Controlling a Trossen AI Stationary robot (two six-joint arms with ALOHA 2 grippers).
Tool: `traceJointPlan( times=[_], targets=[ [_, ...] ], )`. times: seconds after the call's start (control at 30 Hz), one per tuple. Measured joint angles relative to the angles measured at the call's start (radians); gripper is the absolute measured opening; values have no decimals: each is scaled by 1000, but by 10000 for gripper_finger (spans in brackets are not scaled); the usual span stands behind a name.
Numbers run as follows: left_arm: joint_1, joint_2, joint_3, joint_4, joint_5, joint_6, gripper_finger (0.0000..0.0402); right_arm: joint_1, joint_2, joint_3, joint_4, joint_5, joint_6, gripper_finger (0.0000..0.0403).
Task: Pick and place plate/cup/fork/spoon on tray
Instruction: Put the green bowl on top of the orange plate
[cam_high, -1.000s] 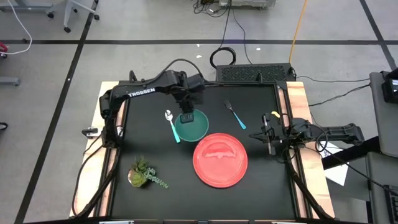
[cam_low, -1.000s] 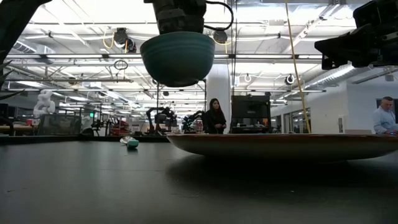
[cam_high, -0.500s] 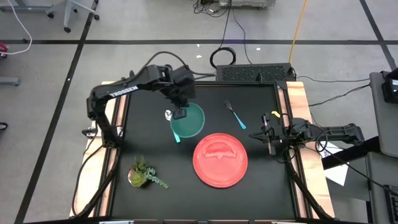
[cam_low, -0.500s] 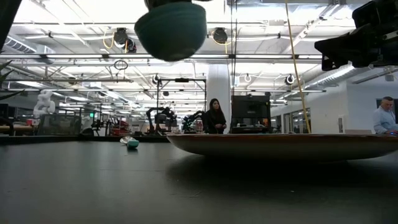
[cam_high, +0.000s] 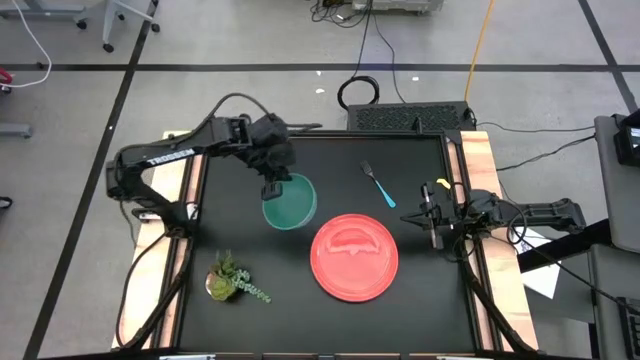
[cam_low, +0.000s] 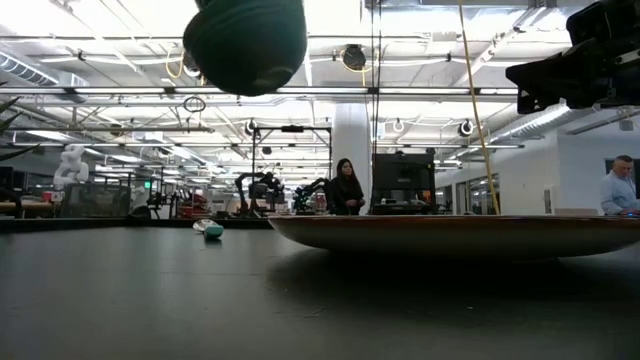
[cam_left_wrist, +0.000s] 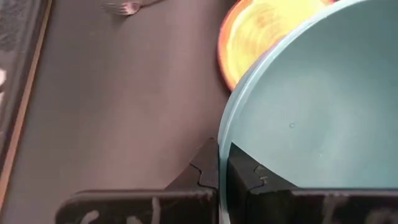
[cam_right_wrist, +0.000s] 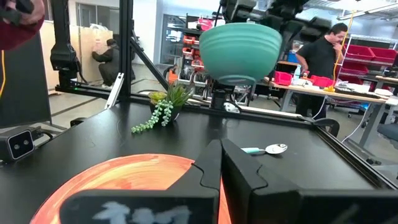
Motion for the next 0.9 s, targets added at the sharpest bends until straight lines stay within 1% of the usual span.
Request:
traceJointPlan(
  times=[0.1, 0.17, 0.37, 0.43, 0.57, 0.7, 0.9],
  targets=[
    [-2, -38, -78, 47, 18, -26, 3, 0, 0, 0, 1, 0, 0, 0],
    [-1, -54, -117, 45, 15, -34, 3, 0, 0, 0, 3, 0, 0, 0],
    [-2, -61, -172, 54, 12, -59, 3, 0, 0, 0, 4, 0, 0, 0],
    [-9, -64, -195, 92, 17, -61, 3, 0, 0, 0, 4, 0, 9, 0],
    [-17, -60, -256, 170, 65, -72, 3, 0, 0, 0, 3, 0, 25, 0],
    [-16, -62, -284, 194, 73, -76, 3, 0, 0, 0, 0, 0, 25, 0],
    [-17, -62, -286, 208, 72, -85, 3, 0, 0, 0, 0, 0, 24, 0]
  ],
)
